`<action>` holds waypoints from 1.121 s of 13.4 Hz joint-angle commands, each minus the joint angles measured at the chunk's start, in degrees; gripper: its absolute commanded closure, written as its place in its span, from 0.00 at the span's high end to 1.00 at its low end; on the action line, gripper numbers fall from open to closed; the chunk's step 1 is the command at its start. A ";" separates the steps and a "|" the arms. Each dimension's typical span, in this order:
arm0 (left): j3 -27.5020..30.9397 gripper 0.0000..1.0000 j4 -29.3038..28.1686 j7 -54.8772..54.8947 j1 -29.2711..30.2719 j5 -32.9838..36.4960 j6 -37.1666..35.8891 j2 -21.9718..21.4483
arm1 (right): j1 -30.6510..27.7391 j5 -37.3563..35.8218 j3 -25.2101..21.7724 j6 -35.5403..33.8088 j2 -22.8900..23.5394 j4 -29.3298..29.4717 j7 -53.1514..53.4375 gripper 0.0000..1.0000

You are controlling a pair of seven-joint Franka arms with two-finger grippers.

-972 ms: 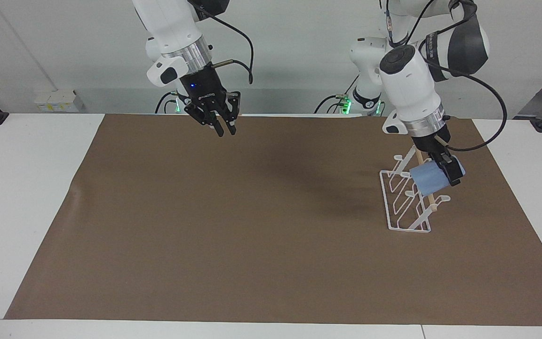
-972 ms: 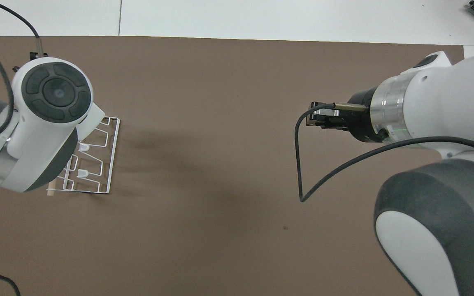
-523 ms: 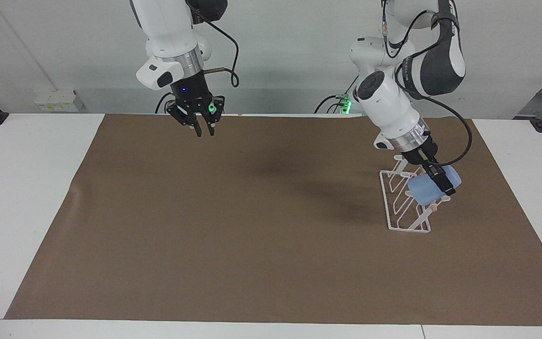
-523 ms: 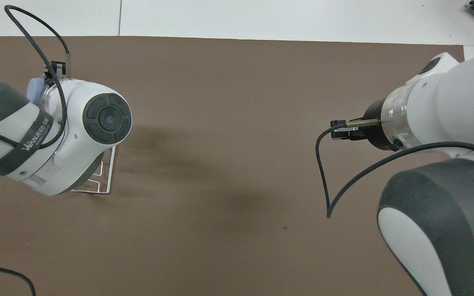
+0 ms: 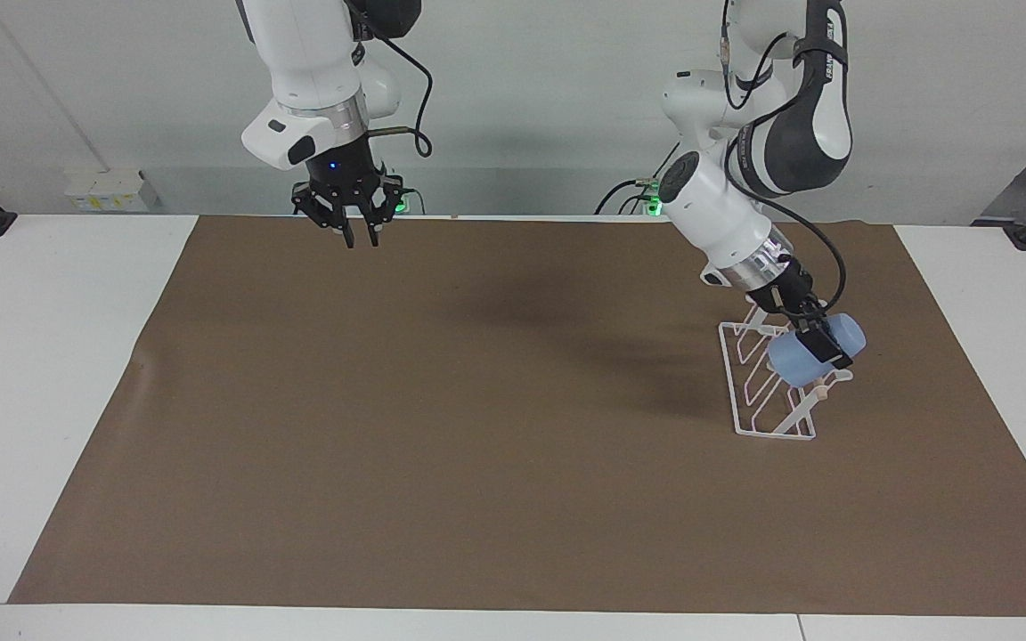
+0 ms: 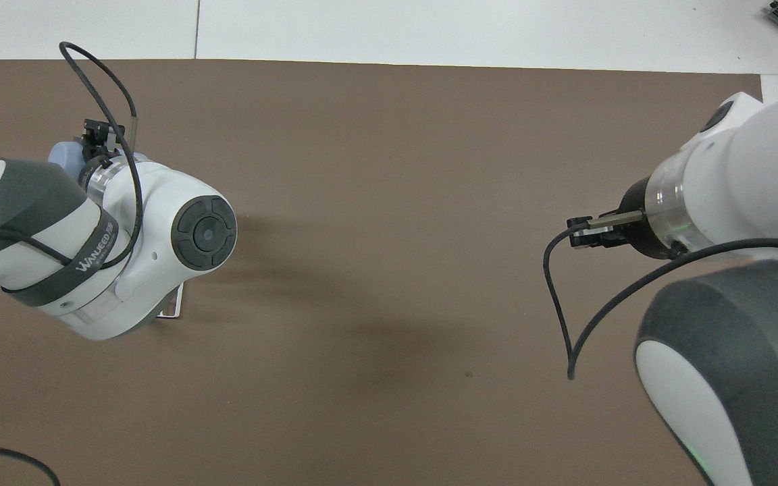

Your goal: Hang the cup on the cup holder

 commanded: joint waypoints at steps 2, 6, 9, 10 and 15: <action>0.70 0.00 -2.72 -3.18 -1.13 1.92 0.58 -1.51 | -1.37 -1.20 0.42 -2.98 0.11 1.72 -1.56 0.32; 0.70 0.00 -3.16 -3.46 -1.13 2.10 0.67 -1.60 | -1.46 -1.20 -0.72 -5.71 0.11 3.21 -4.70 0.33; 0.70 0.00 -4.82 -3.46 -1.04 3.93 1.46 -2.12 | -1.46 -1.20 -3.52 -7.38 0.02 4.35 -9.62 0.33; 0.61 0.00 -5.09 -3.54 -0.96 4.12 1.55 -2.21 | -1.46 -1.20 -4.75 -7.47 -0.07 4.35 -11.64 0.33; 0.61 1.00 -5.88 -3.37 -0.78 4.03 2.26 -2.39 | -1.46 -0.41 -7.66 -8.17 -0.42 4.35 -14.92 0.35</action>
